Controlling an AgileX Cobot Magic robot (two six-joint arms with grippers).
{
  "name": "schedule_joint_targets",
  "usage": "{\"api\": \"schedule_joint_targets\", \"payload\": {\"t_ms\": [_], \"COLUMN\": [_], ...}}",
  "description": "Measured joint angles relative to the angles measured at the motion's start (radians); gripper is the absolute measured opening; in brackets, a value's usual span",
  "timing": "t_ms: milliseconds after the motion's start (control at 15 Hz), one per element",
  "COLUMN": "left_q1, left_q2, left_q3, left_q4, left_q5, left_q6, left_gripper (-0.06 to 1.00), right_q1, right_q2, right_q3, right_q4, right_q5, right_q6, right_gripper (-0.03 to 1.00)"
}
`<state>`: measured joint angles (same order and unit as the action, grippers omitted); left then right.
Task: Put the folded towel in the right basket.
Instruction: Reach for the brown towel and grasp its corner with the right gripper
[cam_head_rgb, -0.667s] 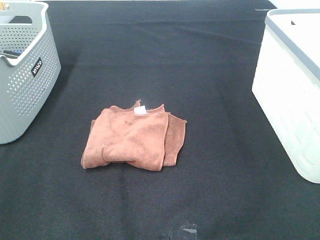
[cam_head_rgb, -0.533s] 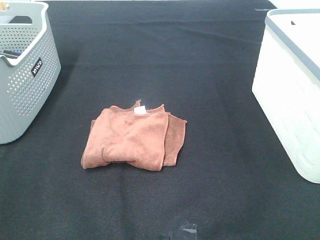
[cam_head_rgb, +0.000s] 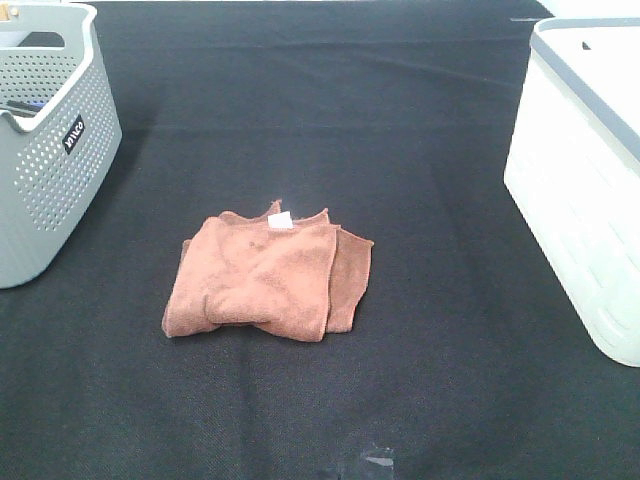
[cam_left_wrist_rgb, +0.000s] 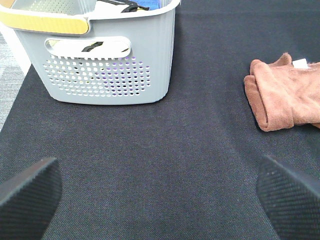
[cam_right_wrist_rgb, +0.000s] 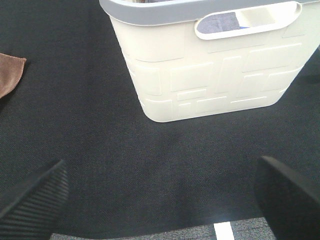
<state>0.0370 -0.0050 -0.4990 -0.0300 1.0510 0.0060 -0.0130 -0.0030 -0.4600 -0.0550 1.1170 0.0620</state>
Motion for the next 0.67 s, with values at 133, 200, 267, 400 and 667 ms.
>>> {"api": "schedule_joint_targets", "payload": {"t_ms": [133,200,267,400,667], "left_q1": [0.000,0.000,0.000,0.000,0.000], "left_q2": [0.000,0.000,0.000,0.000,0.000], "left_q3": [0.000,0.000,0.000,0.000,0.000], "left_q4": [0.000,0.000,0.000,0.000,0.000], "left_q5": [0.000,0.000,0.000,0.000,0.000], "left_q6": [0.000,0.000,0.000,0.000,0.000], "left_gripper": [0.99,0.99,0.99,0.99,0.99], "right_q1": [0.000,0.000,0.000,0.000,0.000], "right_q2": [0.000,0.000,0.000,0.000,0.000], "right_q3": [0.000,0.000,0.000,0.000,0.000], "right_q4": [0.000,0.000,0.000,0.000,0.000], "right_q5": [0.000,0.000,0.000,0.000,0.000], "right_q6": [0.000,0.000,0.000,0.000,0.000], "right_gripper": [0.97,0.97,0.97,0.97,0.97]}}
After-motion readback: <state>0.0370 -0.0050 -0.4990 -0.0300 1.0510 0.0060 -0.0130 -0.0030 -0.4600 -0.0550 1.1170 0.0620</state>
